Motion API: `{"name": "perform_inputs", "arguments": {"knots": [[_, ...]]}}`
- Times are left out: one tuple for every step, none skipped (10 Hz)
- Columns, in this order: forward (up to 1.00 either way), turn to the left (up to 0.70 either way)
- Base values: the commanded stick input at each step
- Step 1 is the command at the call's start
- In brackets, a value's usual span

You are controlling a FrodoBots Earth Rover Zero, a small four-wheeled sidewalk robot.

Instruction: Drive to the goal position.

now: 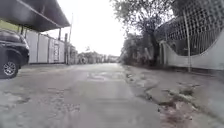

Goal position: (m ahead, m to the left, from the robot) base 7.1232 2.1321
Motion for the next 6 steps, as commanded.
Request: {"name": "perform_inputs", "arguments": {"knots": [[1.0, 0.0], [1.0, 0.0], [1.0, 0.0], [1.0, 0.0], [1.0, 0.0], [1.0, 0.0]]}}
